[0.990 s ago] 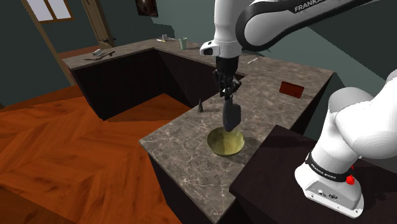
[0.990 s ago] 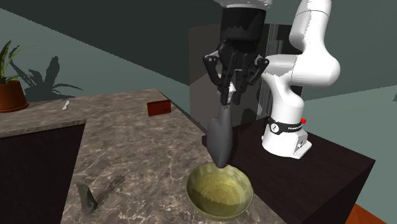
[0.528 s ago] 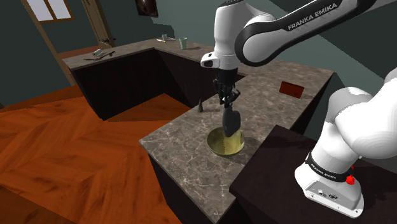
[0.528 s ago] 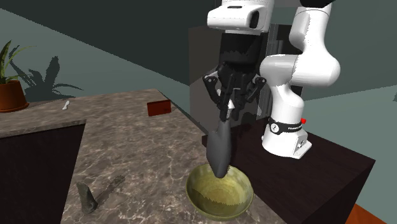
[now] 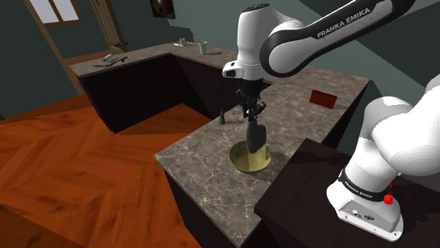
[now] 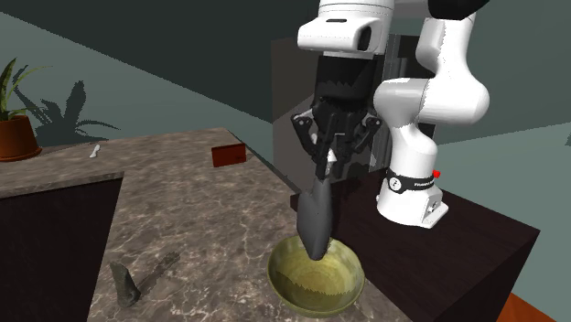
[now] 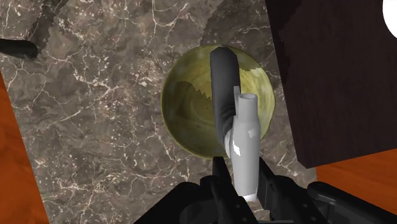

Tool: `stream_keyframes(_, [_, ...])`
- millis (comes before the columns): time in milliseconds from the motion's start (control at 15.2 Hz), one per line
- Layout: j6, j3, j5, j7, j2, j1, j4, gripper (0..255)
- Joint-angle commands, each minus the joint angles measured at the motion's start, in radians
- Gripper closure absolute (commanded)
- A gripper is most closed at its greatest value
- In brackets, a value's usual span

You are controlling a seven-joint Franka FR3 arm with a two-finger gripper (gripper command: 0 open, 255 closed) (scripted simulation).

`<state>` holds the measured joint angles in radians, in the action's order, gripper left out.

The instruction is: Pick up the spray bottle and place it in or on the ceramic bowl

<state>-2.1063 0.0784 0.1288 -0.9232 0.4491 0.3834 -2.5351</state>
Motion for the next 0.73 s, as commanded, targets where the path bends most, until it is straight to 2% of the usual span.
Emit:
stream_keyframes(0, [0.000,0.000,0.000,0.000,0.000,0.000,0.000,0])
stream_keyframes(330, [0.000,0.000,0.000,0.000,0.000,0.000,0.000,0])
stream_keyframes(594, [0.139,-0.011,-0.010,-0.003,0.043,0.006,0.095,0])
stream_keyframes(660, [0.139,-0.011,-0.010,-0.003,0.043,0.006,0.095,0])
